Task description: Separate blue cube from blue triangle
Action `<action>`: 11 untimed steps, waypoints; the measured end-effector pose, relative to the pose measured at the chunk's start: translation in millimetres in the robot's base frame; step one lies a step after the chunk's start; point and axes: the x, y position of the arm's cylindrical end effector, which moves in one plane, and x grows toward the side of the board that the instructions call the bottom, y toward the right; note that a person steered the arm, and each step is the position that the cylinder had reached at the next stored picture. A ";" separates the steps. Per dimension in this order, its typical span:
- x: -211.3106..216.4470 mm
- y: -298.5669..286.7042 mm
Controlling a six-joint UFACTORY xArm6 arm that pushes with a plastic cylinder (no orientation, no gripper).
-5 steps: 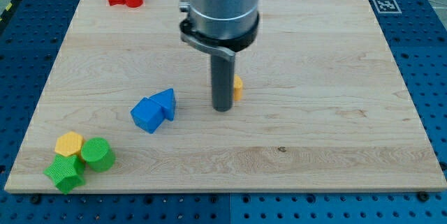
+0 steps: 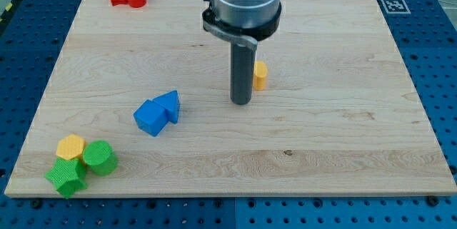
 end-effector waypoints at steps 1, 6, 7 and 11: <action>40.6 -2.2; 84.6 -72.9; 81.6 -90.1; 44.0 -188.5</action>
